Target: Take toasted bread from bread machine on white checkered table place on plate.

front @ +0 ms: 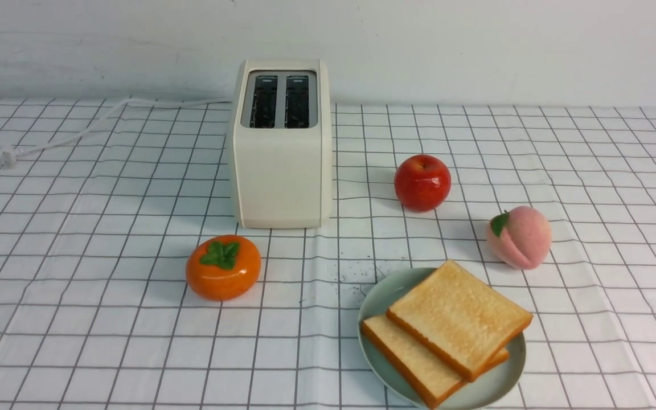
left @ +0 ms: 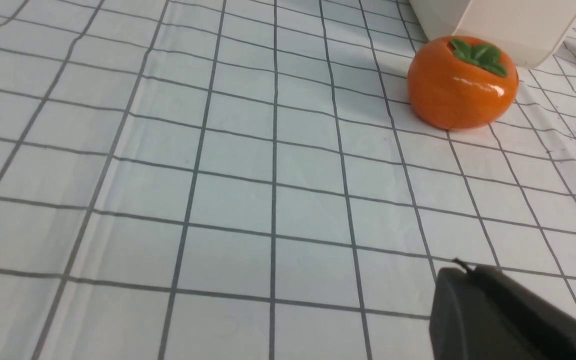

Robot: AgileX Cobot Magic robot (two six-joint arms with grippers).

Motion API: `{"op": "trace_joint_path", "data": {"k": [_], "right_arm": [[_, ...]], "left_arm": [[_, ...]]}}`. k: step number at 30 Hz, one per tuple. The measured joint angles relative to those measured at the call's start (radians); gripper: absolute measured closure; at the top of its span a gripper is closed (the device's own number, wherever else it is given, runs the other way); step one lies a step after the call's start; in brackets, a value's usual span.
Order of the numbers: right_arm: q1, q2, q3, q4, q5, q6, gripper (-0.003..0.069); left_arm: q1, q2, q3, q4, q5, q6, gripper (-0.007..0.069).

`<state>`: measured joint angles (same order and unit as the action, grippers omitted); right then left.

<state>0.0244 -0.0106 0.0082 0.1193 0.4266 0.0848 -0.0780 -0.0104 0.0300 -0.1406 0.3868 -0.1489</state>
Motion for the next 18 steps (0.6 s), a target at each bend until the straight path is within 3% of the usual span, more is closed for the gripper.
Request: {"op": "trace_joint_path", "data": {"k": [18], "right_arm": [[0.0, 0.0, 0.0, 0.0, 0.0, 0.0, 0.0594]], "left_arm": [[0.0, 0.0, 0.0, 0.0, 0.0, 0.0, 0.0638]]}}
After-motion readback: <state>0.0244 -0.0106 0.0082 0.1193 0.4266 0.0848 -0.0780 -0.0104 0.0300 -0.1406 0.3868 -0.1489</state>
